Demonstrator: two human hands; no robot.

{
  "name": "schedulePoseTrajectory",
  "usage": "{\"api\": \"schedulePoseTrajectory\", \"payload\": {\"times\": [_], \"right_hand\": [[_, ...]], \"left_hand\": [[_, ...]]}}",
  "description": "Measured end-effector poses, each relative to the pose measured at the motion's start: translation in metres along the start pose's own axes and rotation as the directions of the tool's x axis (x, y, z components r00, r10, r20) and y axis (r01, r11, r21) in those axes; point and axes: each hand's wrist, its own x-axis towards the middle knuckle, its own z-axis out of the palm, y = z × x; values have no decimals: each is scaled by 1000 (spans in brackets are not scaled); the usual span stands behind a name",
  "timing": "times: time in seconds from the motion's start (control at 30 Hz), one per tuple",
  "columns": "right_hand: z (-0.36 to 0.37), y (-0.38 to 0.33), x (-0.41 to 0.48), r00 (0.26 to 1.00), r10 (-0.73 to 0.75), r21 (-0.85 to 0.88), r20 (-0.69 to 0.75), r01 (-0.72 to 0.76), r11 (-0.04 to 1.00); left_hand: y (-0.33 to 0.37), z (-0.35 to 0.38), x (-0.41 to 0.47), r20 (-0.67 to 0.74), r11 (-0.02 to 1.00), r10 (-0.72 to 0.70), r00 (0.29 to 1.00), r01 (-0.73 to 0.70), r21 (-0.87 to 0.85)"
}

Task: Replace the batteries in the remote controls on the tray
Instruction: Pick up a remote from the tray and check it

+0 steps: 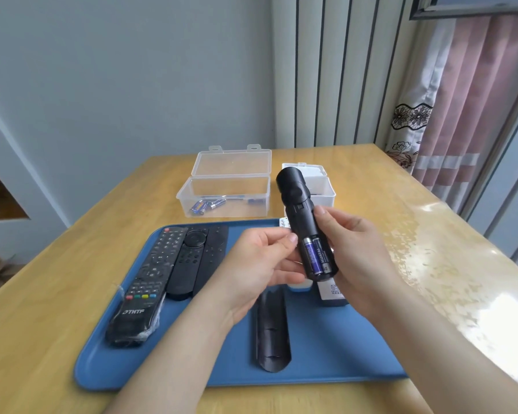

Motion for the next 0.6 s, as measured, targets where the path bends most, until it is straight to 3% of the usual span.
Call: {"api": "schedulePoseTrajectory", "payload": {"times": [0.1, 0.27, 0.4, 0.43, 0.5, 0.6], "right_hand": [[-2, -1, 0, 999, 30, 20, 40, -31, 999], [-3, -7, 0, 941, 165, 89, 296, -199, 976], [-2, -9, -2, 886, 141, 95, 441, -203, 975], [-2, -9, -2, 888, 127, 111, 442, -194, 975], [-2, -8, -1, 899, 105, 148, 426, -183, 972], [0, -6, -1, 897, 74, 158, 436, -157, 975]], "left_hand": [[1, 3, 0, -74, 999, 45, 996, -46, -9], [3, 2, 1, -257, 989, 137, 957, -147, -21], [4, 1, 1, -372, 960, 273, 887, -229, 160], [2, 0, 1, -399, 924, 355, 845, -254, 285], [-1, -1, 2, -392, 746, 576, 717, -266, 610], [0, -4, 1, -188, 428, 797, 573, -318, 846]]}}
